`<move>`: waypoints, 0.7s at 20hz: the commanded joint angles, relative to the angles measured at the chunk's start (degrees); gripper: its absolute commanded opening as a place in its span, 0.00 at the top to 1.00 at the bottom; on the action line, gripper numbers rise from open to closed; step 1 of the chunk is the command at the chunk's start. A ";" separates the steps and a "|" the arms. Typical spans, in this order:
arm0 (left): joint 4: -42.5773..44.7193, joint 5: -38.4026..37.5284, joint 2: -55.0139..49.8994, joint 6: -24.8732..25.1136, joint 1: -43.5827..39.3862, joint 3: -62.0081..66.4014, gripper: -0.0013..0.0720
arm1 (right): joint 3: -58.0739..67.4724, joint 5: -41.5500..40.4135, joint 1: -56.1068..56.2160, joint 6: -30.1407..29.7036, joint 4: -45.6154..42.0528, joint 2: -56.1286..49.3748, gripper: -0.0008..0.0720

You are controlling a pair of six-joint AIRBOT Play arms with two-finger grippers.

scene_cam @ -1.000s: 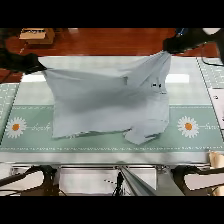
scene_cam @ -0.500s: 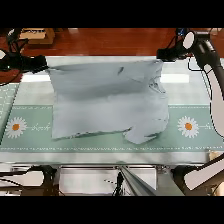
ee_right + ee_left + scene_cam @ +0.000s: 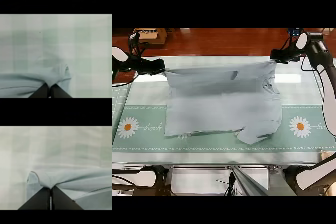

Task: Fold the shirts.

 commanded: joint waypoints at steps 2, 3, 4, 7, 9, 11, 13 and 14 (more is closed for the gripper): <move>0.35 -7.87 0.33 -0.22 0.00 0.02 0.96 | 0.07 13.70 -0.02 -1.31 0.85 1.64 0.95; 0.90 -10.54 0.17 -0.22 0.00 0.00 0.96 | 0.07 16.96 -0.04 -1.25 0.90 1.77 0.95; 1.29 -12.85 0.00 -0.24 -0.02 0.00 0.96 | 0.04 19.63 -0.04 -1.25 0.85 1.77 0.95; 1.70 -14.88 -0.59 -1.03 0.00 -0.02 0.96 | 0.07 21.55 0.09 -0.33 1.07 1.64 0.95; 1.46 -14.88 -1.01 -3.37 -0.04 -0.02 0.86 | 0.07 21.20 0.09 0.52 1.14 1.25 0.94; 1.51 -16.35 -0.57 -3.89 0.26 0.92 0.44 | 0.22 21.92 -0.22 -1.99 0.87 1.49 0.66; 2.91 -22.23 0.33 -3.69 1.84 3.52 0.44 | 0.59 26.14 -1.33 -8.44 -1.38 2.91 0.61; 5.44 -26.91 1.22 -2.91 2.99 3.91 0.44 | 0.59 31.30 -2.05 -12.22 -4.07 3.82 0.45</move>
